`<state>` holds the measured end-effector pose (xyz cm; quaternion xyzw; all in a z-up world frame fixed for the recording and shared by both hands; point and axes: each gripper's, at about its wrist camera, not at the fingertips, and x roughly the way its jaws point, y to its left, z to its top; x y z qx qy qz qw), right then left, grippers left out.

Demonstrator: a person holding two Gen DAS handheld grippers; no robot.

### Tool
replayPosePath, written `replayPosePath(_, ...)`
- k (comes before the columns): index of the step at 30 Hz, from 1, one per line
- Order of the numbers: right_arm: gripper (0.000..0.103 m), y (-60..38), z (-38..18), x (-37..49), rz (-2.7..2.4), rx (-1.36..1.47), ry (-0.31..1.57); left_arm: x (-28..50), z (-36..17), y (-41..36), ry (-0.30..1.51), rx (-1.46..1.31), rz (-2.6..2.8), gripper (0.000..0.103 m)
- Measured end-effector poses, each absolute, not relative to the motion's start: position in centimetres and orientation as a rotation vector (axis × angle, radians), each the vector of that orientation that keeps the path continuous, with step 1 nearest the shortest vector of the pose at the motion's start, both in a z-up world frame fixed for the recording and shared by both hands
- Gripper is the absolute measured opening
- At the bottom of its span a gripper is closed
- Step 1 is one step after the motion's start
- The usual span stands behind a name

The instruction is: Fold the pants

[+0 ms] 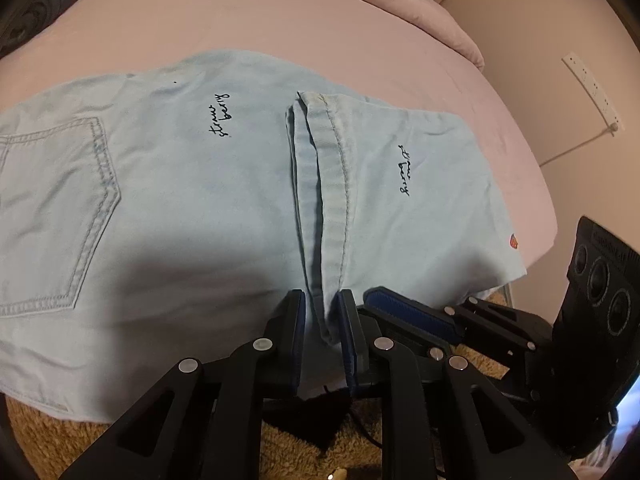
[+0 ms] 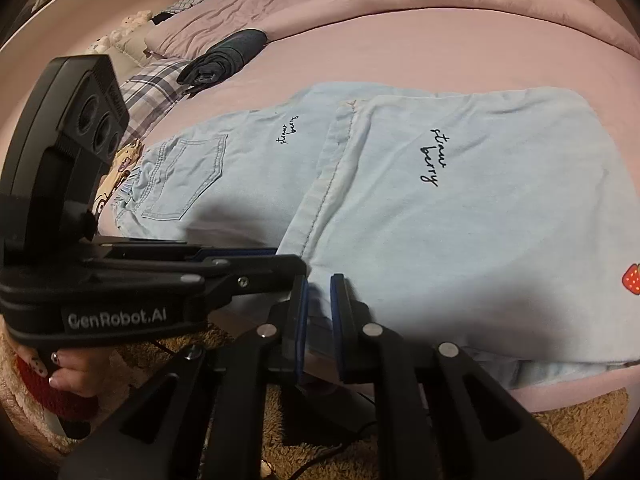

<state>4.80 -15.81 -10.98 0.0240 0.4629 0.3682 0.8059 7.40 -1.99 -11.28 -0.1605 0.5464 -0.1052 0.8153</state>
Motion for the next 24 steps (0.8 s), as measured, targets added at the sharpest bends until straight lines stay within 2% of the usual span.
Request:
replayPosePath(7,0.014,-15.8,-10.3,4.3,0.769,0.015,0.975,6.3,-11.4,-1.0,1.171,-0.374,-0.222,0.020)
replayPosePath(12,0.037,-18.1,-8.8,4.6,0.667,0.020,0.937,5.8,-11.7,0.0,1.172,-0.391,-0.223,0.020)
replayPosePath(24,0.035,-25.3,-8.6,5.8,0.499,0.117,0.940,6.2,-11.6,-1.3,1.175,-0.384,-0.207,0.020)
